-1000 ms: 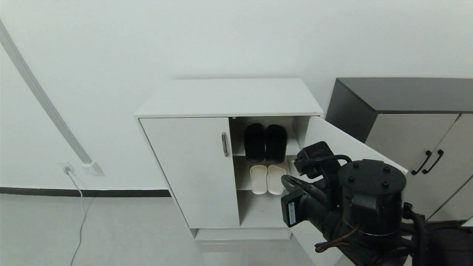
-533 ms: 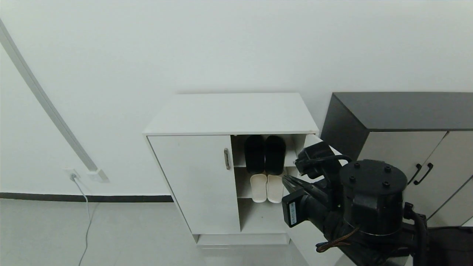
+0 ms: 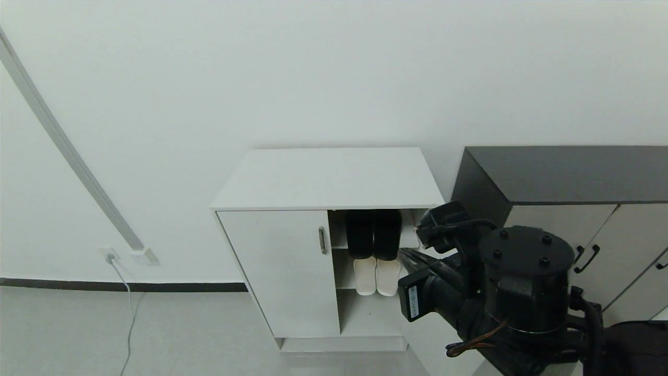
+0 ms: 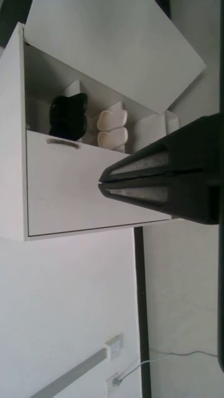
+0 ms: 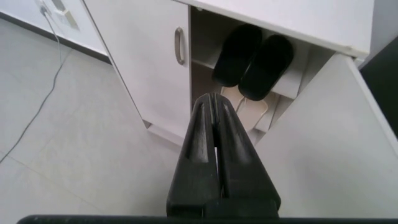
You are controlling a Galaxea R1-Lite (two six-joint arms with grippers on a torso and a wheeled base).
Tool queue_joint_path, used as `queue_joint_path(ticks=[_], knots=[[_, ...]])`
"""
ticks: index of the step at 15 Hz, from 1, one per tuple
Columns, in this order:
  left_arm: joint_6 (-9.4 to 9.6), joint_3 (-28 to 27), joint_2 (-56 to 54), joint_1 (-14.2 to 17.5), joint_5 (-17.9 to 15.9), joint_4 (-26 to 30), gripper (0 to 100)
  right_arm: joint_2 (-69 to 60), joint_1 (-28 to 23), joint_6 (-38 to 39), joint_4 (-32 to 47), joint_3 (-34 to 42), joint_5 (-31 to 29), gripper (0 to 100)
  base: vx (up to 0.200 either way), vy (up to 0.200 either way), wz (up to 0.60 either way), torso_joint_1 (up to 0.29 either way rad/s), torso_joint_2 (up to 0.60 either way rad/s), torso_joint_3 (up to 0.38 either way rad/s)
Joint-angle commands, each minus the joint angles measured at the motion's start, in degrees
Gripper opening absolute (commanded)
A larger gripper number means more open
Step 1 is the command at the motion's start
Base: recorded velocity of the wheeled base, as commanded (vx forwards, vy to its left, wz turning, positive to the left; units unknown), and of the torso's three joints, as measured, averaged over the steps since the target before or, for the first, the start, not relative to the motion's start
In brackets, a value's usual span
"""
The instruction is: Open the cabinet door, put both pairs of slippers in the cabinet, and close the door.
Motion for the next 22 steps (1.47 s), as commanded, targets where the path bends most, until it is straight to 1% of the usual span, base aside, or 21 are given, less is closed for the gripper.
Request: queue_joint_path(ticks=[1,6,13,16,21,22], knots=[[0.0,0.0,0.05,0.01,0.0,0.0,0,-0.07,0.03,0.0,-0.04,0.17,0.0,0,0.0,0.0,0.0,0.178,-0.36,-0.203],[0.0,0.0,0.05,0.01,0.0,0.0,0,0.28,-0.67,0.17,-0.13,0.25,0.26,0,0.0,0.0,0.0,0.164,-0.35,-0.188],[0.0,0.0,0.05,0.01,0.0,0.0,0,0.54,-0.67,0.09,-0.04,0.43,0.52,0,0.0,0.0,0.0,0.007,-0.01,-0.008],[0.0,0.0,0.05,0.01,0.0,0.0,0,0.98,-1.99,0.09,-0.04,0.43,1.49,0,0.0,0.0,0.0,0.0,0.0,0.0],[0.0,0.0,0.05,0.01,0.0,0.0,0,1.95,-4.45,0.0,-0.04,0.25,2.72,0,0.0,0.0,-0.6,0.002,0.0,-0.001],[-0.09,0.0,0.05,0.01,0.0,0.0,0,2.21,-5.24,0.0,-0.04,0.17,2.72,0,0.0,0.0,0.0,0.0,0.0,0.0]])
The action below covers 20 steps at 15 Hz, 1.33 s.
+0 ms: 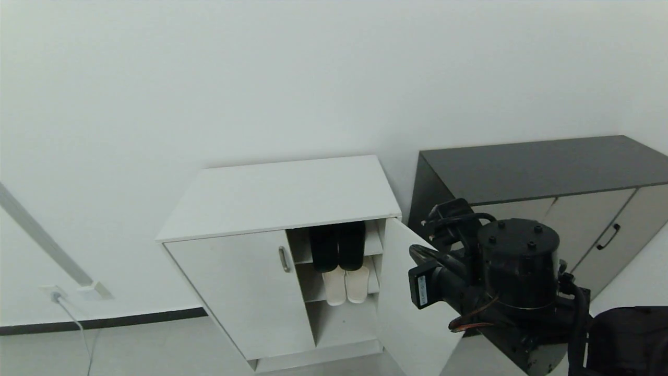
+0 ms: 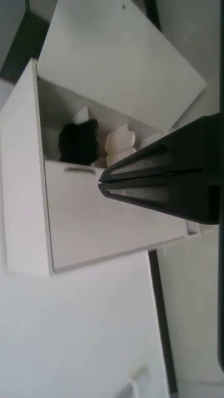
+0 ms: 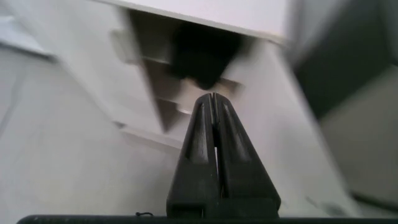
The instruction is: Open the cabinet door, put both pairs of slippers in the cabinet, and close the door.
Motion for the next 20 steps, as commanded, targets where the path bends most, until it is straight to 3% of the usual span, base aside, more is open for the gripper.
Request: queue_joint_path(ticks=[1,6,12,14,20], knots=[[-0.03,0.0,0.07,0.01,0.0,0.0,0,0.97,-1.03,0.0,-0.15,-0.13,0.04,0,0.0,0.0,0.0,0.0,0.0,0.0],[-0.12,0.0,0.07,0.01,0.0,0.0,0,1.14,-2.35,0.09,-0.15,-0.3,0.04,0,0.0,0.0,0.0,0.0,0.0,0.0],[-0.12,0.0,0.07,0.01,0.0,0.0,0,1.76,-5.95,0.0,0.02,-0.92,0.13,0,-0.2,0.0,0.0,-0.003,0.0,0.002],[-0.12,0.0,0.07,0.01,0.0,0.0,0,2.37,-7.27,0.0,0.2,-1.71,0.3,0,0.0,0.0,0.0,0.0,0.0,0.0],[-0.03,0.0,0.07,0.01,0.0,0.0,0,11.87,-21.59,1.05,1.78,-10.15,8.92,0,0.0,0.0,0.0,0.0,0.0,0.0]])
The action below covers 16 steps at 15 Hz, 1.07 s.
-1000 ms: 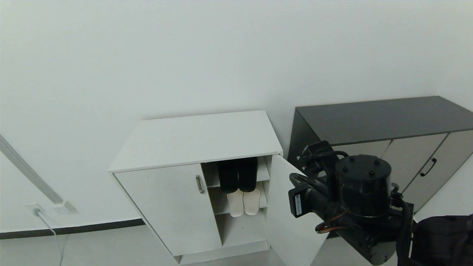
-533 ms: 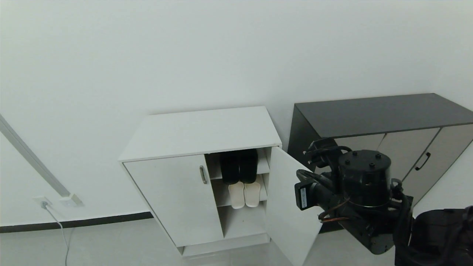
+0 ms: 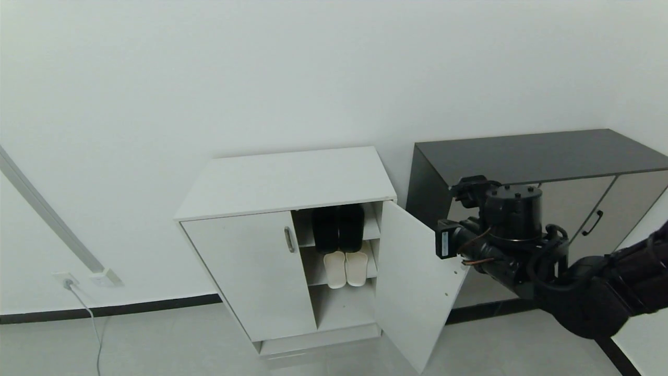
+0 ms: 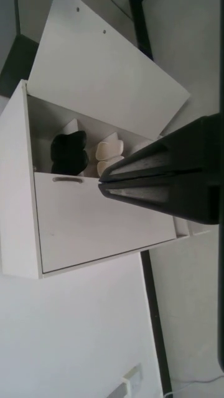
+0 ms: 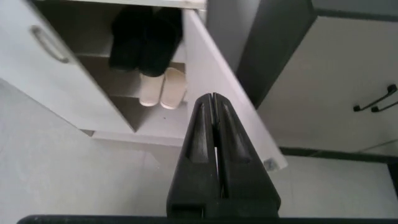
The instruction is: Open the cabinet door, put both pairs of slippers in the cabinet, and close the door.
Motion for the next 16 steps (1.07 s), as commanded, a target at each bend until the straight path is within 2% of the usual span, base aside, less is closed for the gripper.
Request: queue_joint_path(ticks=[1,6,16], knots=[[0.02,0.0,0.07,0.01,0.0,0.0,0,5.27,-4.38,0.28,0.09,-2.84,1.99,0,0.0,0.0,0.0,0.0,0.0,0.0],[0.02,0.0,0.07,0.01,0.0,0.0,0,13.44,-8.33,0.37,-0.18,-8.03,3.4,0,0.0,0.0,0.0,0.0,0.0,0.0],[0.02,0.0,0.07,0.01,0.0,0.0,0,16.7,-9.39,0.28,-0.09,-9.52,3.49,0,0.0,0.0,0.0,0.0,0.0,0.0]])
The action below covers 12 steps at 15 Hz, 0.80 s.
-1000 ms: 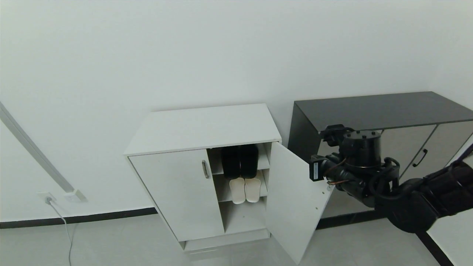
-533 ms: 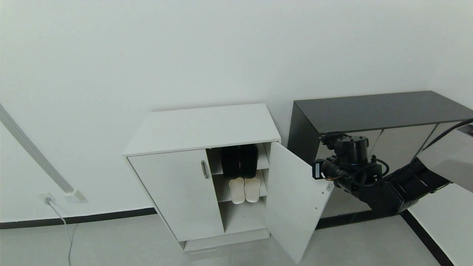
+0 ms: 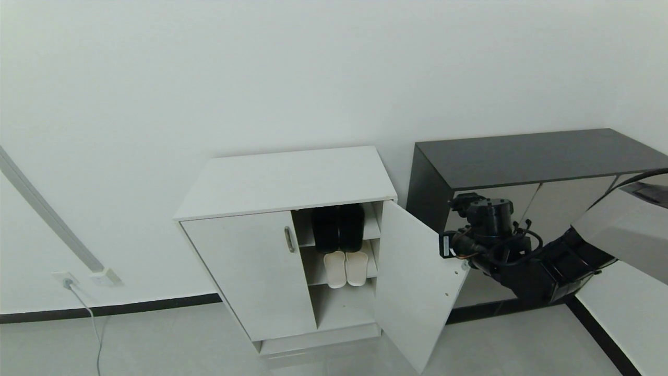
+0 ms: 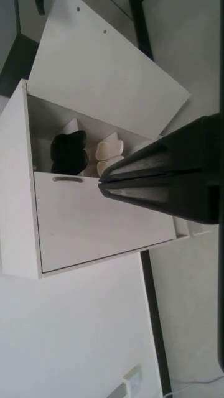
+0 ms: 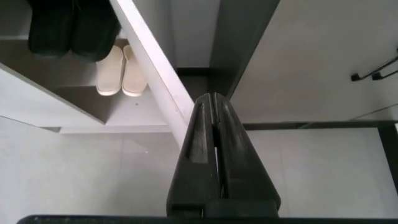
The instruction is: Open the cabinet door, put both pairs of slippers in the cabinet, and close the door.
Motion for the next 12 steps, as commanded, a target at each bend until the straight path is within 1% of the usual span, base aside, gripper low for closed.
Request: queue_joint_path(ticks=[1,3,9,12], knots=[[0.02,0.0,0.07,0.01,0.0,0.0,0,1.4,0.36,0.06,0.0,-0.23,-0.01,0,0.0,0.0,0.0,0.0,0.0,0.0],[0.02,0.0,0.07,0.01,-0.08,0.0,0,1.66,0.97,0.06,0.08,-0.06,-0.01,0,0.0,0.0,0.0,0.0,0.0,0.0],[0.02,0.0,0.07,0.01,-0.08,0.0,0,-0.62,5.28,1.55,0.26,2.67,0.08,0,0.0,0.0,0.0,0.0,0.0,0.0],[0.02,0.0,0.07,0.01,0.0,0.0,0,-5.11,9.67,1.64,0.26,5.92,0.08,0,0.0,0.0,0.0,0.0,0.0,0.0]])
